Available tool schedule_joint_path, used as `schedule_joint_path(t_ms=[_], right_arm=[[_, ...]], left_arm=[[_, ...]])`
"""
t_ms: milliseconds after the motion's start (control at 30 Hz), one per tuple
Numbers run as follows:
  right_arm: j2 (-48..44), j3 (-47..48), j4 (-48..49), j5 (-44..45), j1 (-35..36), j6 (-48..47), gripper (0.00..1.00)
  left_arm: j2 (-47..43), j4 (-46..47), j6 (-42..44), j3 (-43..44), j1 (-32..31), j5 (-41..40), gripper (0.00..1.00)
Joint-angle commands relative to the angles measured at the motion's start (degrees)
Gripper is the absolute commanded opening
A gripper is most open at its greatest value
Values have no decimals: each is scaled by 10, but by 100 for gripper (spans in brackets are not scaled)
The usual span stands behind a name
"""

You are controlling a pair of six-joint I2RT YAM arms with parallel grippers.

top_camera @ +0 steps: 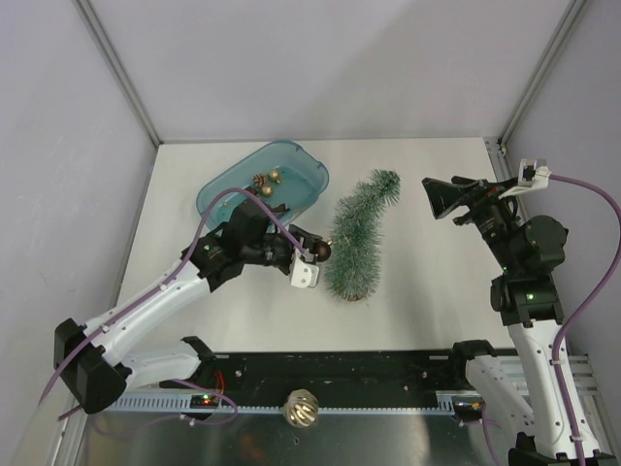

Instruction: Decorate the small christmas tree

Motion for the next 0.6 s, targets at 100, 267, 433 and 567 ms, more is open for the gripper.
schedule_joint_path(t_ms=[100, 267, 433, 567], right_arm=[[-3, 2, 27, -9, 0, 3, 99], [-3, 2, 26, -9, 0, 4, 99], [-2, 2, 25, -10, 0, 5, 99], [-4, 2, 22, -10, 1, 5, 99]], left_arm=[[-25, 26, -22, -27, 4, 25, 0], [-27, 32, -20, -33, 3, 33, 0], [-23, 45, -20, -35, -2, 35, 4], [-20, 60, -21, -38, -9, 34, 6]])
